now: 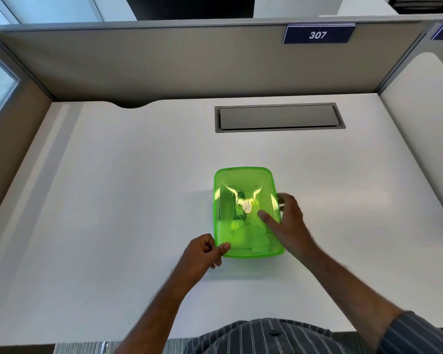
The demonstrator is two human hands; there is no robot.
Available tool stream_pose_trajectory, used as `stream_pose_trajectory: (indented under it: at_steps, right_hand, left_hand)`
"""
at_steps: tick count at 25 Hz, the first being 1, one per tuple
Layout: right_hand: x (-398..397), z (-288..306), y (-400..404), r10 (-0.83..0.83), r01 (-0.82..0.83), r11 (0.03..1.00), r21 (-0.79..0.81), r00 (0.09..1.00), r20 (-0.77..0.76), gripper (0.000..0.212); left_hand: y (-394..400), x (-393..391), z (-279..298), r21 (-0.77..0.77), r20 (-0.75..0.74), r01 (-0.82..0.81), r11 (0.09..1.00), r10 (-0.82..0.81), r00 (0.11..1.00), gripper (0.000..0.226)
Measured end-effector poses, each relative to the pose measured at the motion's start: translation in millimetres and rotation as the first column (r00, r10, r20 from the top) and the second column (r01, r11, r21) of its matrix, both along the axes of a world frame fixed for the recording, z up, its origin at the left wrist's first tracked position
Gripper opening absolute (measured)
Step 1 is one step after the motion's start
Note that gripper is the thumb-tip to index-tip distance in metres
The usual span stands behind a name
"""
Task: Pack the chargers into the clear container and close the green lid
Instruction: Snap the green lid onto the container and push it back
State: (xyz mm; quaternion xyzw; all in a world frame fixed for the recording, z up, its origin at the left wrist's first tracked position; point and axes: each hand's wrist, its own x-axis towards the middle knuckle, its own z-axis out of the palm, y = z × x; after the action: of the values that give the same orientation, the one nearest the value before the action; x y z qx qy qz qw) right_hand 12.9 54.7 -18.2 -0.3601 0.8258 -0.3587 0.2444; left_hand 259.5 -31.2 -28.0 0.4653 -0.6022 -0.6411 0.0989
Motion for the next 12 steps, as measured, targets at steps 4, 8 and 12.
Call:
stream_pose_trajectory:
  at_steps: [4, 8, 12]
  right_hand:
    - [2.7, 13.2, 39.2, 0.023, -0.062, 0.984, 0.166, 0.973, 0.228, 0.057]
    - [2.1, 13.4, 63.1, 0.108, -0.201, 0.953, 0.225, 0.924, 0.367, 0.067]
    - [10.0, 10.7, 67.6, 0.003, -0.077, 0.991, 0.105, 0.819, 0.574, 0.063]
  left_hand:
    - [0.2, -0.1, 0.6, -0.001, -0.010, 0.004, 1.000, -0.004, 1.000, 0.039]
    - [0.4, 0.3, 1.4, -0.001, -0.012, 0.002, 1.000, -0.002, 1.000, 0.040]
    - [0.5, 0.4, 4.1, -0.009, -0.003, 0.008, 1.000, -0.008, 1.000, 0.040]
